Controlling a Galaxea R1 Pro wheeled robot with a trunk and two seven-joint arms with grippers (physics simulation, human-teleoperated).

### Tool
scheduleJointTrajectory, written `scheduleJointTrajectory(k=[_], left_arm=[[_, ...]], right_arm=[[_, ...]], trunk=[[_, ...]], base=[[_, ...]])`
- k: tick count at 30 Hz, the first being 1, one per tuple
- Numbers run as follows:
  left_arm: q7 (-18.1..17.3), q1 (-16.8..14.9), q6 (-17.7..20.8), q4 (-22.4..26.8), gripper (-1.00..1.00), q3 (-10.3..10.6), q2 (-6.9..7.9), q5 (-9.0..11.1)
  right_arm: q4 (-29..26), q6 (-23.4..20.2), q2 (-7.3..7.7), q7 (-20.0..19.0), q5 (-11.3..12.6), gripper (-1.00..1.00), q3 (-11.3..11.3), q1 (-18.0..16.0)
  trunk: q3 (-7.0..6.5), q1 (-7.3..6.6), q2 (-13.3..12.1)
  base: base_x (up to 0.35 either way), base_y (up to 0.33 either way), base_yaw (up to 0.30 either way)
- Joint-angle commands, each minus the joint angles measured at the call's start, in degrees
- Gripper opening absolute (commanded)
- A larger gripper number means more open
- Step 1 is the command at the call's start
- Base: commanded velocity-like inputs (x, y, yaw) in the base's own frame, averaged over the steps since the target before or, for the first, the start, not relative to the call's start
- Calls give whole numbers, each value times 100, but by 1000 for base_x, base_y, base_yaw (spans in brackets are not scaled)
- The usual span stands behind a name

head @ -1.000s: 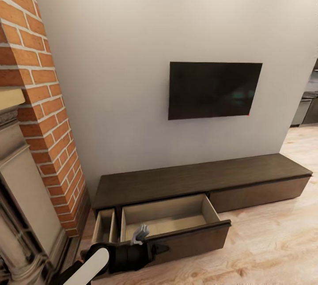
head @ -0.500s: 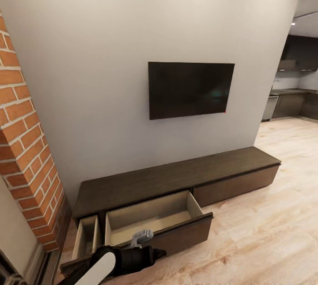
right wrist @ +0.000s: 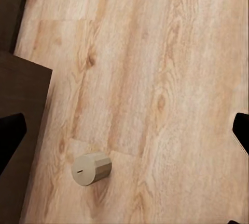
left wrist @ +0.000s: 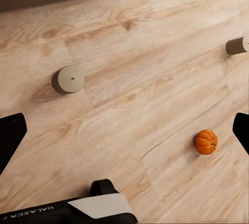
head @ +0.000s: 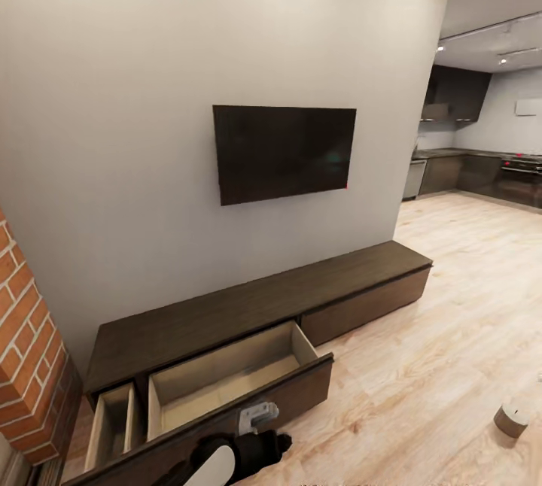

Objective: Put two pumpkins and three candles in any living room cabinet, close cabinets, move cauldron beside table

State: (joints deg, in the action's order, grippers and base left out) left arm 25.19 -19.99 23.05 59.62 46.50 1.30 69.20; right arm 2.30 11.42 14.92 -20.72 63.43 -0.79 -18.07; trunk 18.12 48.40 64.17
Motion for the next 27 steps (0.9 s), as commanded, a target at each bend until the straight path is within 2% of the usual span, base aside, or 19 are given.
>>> scheduleJointTrajectory(k=[1, 2, 5, 7, 8, 14, 20, 27], left_arm=[[76, -9, -20, -179, 100, 19, -129, -82], [93, -10, -25, -270, 100, 20, -196, -140], [230, -26, -44, -767, 100, 12, -549, -391], [278, -40, -50, -990, 100, 3, -657, -458], [295, -48, -53, -1125, 100, -7, -714, -502], [241, -49, -54, -1113, 100, 14, -713, -511], [233, -49, -55, -1110, 100, 25, -703, -520], [232, -49, -55, -1110, 100, 34, -687, -522]], right_arm=[[24, 18, 0, -46, 29, 100, -9, -12], [24, 18, 1, -46, 29, 100, -9, -12], [24, 18, 1, -46, 29, 100, -9, -12], [24, 18, 2, -46, 29, 100, -11, -11], [24, 18, -3, -44, -68, 100, -15, -10], [24, 10, -5, -42, -274, 100, -9, -11], [24, 9, 8, -43, -301, 100, -3, -8], [24, 9, 16, -46, -304, 100, 0, -10]], trunk=[[7, 0, 5], [7, 0, 5], [7, 0, 5], [7, 0, 5], [7, 0, 5], [7, 0, 5], [7, 0, 5], [7, 0, 5]], base=[[0, 0, -285], [0, 0, -285], [0, 0, -284], [0, 0, -284], [0, 0, -285], [0, 0, -260], [0, 0, -154], [-34, 0, -263]])
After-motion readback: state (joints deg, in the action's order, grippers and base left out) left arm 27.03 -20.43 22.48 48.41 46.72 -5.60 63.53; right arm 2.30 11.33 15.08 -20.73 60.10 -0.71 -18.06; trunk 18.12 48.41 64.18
